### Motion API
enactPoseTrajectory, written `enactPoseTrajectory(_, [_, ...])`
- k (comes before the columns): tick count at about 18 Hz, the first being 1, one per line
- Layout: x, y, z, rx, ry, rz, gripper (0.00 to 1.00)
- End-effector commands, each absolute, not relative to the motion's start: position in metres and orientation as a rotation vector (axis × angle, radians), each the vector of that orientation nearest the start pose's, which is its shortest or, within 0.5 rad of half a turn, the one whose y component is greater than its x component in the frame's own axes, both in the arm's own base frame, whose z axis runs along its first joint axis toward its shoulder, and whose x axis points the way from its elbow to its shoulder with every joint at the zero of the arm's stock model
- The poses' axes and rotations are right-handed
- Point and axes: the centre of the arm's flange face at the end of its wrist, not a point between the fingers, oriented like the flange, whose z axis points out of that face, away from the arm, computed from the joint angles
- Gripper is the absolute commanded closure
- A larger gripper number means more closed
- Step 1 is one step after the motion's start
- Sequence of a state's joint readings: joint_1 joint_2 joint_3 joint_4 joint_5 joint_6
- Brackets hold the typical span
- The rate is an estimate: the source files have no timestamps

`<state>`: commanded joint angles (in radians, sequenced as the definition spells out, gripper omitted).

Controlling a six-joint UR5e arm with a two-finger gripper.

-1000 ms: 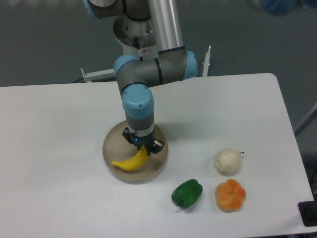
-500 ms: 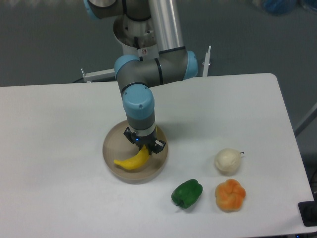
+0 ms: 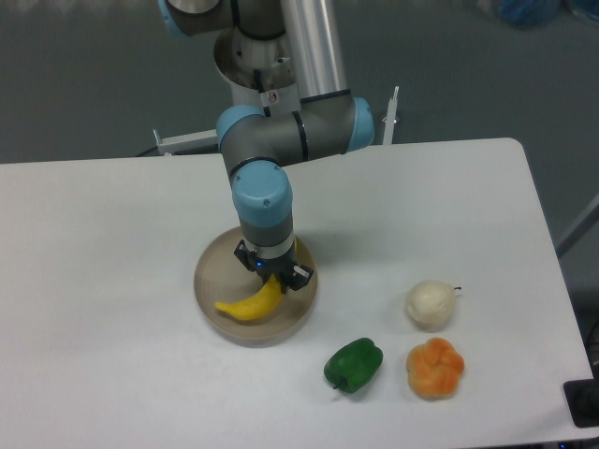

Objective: Place bananas on a plate
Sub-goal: 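Lower the banana onto the plate and open the gripper, then raise the open gripper away from the banana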

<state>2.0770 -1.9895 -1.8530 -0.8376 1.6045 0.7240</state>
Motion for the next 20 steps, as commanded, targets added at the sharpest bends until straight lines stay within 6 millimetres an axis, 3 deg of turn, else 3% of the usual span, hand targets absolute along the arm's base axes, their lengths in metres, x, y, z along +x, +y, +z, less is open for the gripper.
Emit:
enactPoseTrajectory(3, [-0.166,0.568,0.202,-3.114,0.34,0.074,0.47])
enactPoseTrajectory(7, [-0.172,0.57,0.211,-3.099,0.33,0.091,0.22])
enactPoseTrajectory(9, [-0.178,0.569,0.218,-3.09,0.312,0.102,0.03])
enactPoseTrajectory(10, [-0.183,0.568,0.226,-3.082,0.299,0.113,0.0])
enactPoseTrajectory(16, [-0.22,0.564,0.26,-3.032,0.206,0.179,0.0])
enactPoseTrajectory(18, [-0.237,0.568,0.273,-3.01,0.196,0.211,0.0])
enactPoseTrajectory(20, [-0.266,0.57,0.295,-2.974,0.157,0.255,0.0])
